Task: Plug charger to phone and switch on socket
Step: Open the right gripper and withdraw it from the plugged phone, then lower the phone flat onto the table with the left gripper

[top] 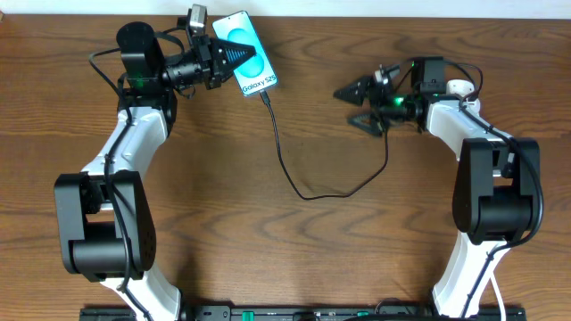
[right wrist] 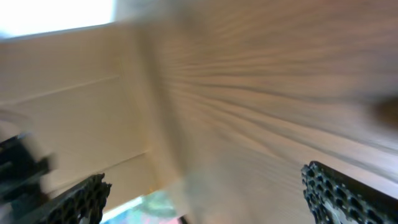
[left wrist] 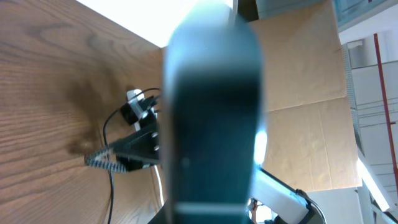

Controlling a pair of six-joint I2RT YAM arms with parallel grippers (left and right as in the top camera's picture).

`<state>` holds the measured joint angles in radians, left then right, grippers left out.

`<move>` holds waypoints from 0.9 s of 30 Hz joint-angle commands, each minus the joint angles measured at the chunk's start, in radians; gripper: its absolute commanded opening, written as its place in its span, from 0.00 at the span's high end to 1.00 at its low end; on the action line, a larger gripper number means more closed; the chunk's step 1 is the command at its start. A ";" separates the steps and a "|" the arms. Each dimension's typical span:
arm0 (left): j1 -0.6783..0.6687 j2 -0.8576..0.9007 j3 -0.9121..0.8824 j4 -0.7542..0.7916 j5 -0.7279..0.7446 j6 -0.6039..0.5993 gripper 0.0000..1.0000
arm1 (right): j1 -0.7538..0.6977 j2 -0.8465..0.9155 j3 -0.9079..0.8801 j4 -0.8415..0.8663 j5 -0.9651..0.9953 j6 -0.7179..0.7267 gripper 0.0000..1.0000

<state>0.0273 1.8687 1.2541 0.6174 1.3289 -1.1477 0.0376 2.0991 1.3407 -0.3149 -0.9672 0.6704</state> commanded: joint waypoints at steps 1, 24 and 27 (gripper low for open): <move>0.008 -0.010 0.012 -0.003 0.002 0.030 0.93 | 0.003 -0.038 0.008 -0.090 0.208 -0.152 0.01; -0.025 -0.010 0.012 -1.090 -0.511 0.737 0.93 | 0.003 -0.707 0.020 -0.535 0.565 -0.346 0.01; -0.041 -0.009 0.012 -1.141 -0.604 0.740 0.93 | 0.003 -0.754 0.020 -0.575 0.565 -0.352 0.01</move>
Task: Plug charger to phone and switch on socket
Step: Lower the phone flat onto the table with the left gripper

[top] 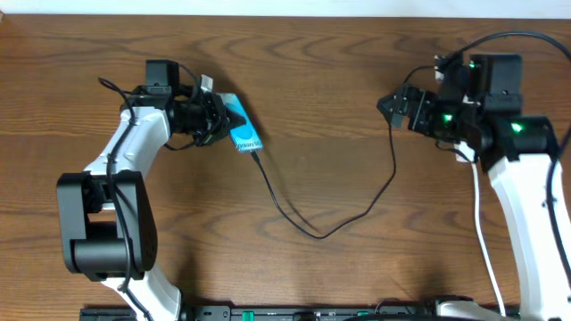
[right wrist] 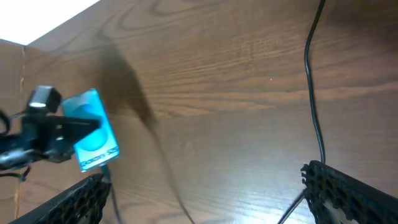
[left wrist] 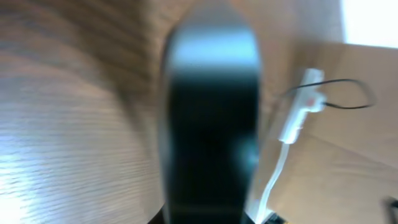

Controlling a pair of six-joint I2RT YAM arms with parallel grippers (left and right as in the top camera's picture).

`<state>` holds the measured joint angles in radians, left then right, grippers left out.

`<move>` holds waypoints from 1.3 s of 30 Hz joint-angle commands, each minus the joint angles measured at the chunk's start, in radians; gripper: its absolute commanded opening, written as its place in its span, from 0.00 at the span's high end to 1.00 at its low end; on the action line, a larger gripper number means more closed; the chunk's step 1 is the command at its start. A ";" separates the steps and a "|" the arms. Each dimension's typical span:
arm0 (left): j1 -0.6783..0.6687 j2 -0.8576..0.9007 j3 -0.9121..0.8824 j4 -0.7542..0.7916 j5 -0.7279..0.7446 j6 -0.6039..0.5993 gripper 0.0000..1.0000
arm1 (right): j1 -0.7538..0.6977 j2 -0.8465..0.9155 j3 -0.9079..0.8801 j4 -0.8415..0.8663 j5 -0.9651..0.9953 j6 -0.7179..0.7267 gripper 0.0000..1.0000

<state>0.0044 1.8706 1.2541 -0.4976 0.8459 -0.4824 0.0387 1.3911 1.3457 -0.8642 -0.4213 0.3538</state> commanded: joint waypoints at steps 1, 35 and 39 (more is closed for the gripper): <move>-0.022 -0.010 0.012 -0.035 -0.138 0.076 0.93 | 0.003 -0.056 0.015 -0.036 0.019 -0.038 0.01; -0.024 0.150 0.009 -0.063 -0.219 0.112 0.93 | 0.074 -0.085 0.014 -0.143 0.050 -0.082 0.01; -0.024 0.150 0.009 -0.068 -0.219 0.112 0.93 | 0.074 -0.085 0.014 -0.143 0.050 -0.082 0.01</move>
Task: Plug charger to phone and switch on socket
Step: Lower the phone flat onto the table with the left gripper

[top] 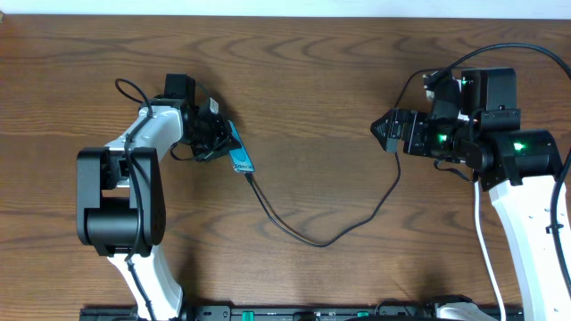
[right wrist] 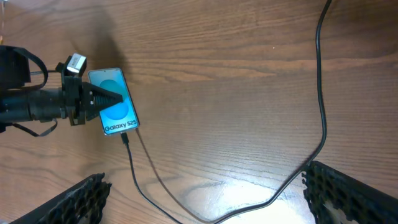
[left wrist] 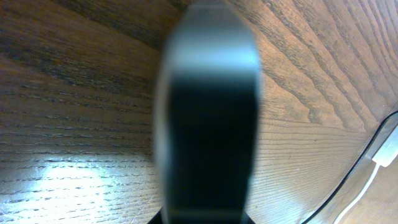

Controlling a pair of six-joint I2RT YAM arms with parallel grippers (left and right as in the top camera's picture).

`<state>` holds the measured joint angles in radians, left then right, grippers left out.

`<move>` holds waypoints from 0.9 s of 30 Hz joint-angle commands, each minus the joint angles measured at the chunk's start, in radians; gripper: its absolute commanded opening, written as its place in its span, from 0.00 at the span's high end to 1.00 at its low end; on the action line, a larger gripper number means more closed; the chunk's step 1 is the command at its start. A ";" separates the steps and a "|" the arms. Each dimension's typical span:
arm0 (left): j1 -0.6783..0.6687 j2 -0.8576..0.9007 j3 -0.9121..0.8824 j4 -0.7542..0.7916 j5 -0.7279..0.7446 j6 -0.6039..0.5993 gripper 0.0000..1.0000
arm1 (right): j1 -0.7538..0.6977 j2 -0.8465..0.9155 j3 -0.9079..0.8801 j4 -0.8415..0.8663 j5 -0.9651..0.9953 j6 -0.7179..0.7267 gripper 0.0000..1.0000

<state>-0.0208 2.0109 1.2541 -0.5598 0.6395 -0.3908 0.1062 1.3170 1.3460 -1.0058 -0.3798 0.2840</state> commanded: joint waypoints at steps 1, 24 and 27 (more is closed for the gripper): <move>0.002 0.009 0.009 -0.008 -0.013 0.021 0.92 | 0.007 -0.011 0.014 -0.002 0.008 -0.012 0.01; 0.002 0.009 0.009 -0.032 -0.024 0.021 0.64 | 0.007 -0.011 0.014 -0.001 0.008 -0.012 0.01; 0.002 0.009 0.009 -0.034 -0.024 0.021 0.64 | 0.007 -0.011 0.014 -0.001 0.008 -0.012 0.01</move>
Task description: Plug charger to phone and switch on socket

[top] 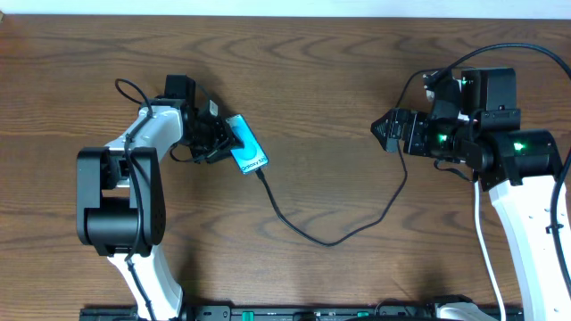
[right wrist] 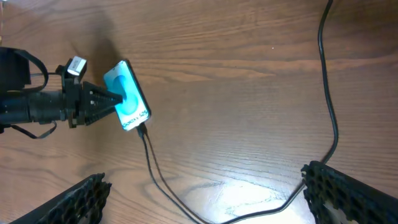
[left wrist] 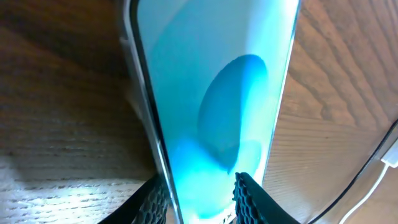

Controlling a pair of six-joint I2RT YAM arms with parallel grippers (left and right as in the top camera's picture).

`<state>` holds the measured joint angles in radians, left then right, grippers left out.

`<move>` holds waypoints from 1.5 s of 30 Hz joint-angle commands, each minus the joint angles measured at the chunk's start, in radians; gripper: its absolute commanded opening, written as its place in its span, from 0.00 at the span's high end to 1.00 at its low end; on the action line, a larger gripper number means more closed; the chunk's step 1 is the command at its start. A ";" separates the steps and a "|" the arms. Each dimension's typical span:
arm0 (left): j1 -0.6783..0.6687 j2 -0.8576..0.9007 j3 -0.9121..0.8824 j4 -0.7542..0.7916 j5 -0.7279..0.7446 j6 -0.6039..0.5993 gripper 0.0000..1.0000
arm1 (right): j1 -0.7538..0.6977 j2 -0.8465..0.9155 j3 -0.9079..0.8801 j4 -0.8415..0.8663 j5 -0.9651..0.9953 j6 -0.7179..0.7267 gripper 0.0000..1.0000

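Observation:
The phone (top: pixel 246 147) with its lit blue screen lies tilted at the left middle of the table. It also shows in the right wrist view as the phone (right wrist: pixel 127 95). The black charger cable (top: pixel 330 239) is plugged into its lower end and loops right towards the right arm. My left gripper (top: pixel 223 141) is at the phone's near end, jaws a little apart. In the left wrist view the screen (left wrist: pixel 211 93) leans just beyond the fingers (left wrist: pixel 249 193). My right gripper (top: pixel 385 131) hangs high at the right, wide open and empty. The socket is hidden.
The wooden table (top: pixel 321 53) reaches a pale wall along the back. A white lead (top: pixel 479 223) runs under the right arm. A white piece (left wrist: pixel 390 155) and the black cable (right wrist: pixel 328 74) lie to the right of the phone.
The phone stood edge-on in my shut left gripper; now it has tipped, its screen towards the left wrist camera, and the jaws stand a little apart. Neither arm has moved.
My left gripper held the plugged-in phone at the back of the table, while the right gripper was low at the right. Then the phone was nearer the left middle and the right arm was raised. It then stood on edge there, and now leans released.

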<state>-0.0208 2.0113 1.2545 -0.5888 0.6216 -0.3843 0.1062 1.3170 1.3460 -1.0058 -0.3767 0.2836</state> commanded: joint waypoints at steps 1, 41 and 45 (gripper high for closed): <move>0.002 0.009 0.009 -0.005 -0.006 0.014 0.64 | 0.007 -0.011 0.014 -0.001 0.005 -0.012 0.01; 0.002 -0.847 0.021 -0.169 -0.276 0.005 0.10 | -0.056 -0.010 0.016 -0.079 0.412 -0.001 0.01; 0.002 -0.934 0.021 -0.178 -0.276 0.006 0.09 | -0.177 -0.009 0.035 -0.075 0.398 -0.001 0.01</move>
<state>-0.0208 1.1194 1.2572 -0.7605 0.3599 -0.3878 0.0040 1.3170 1.3472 -1.0809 -0.0242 0.2737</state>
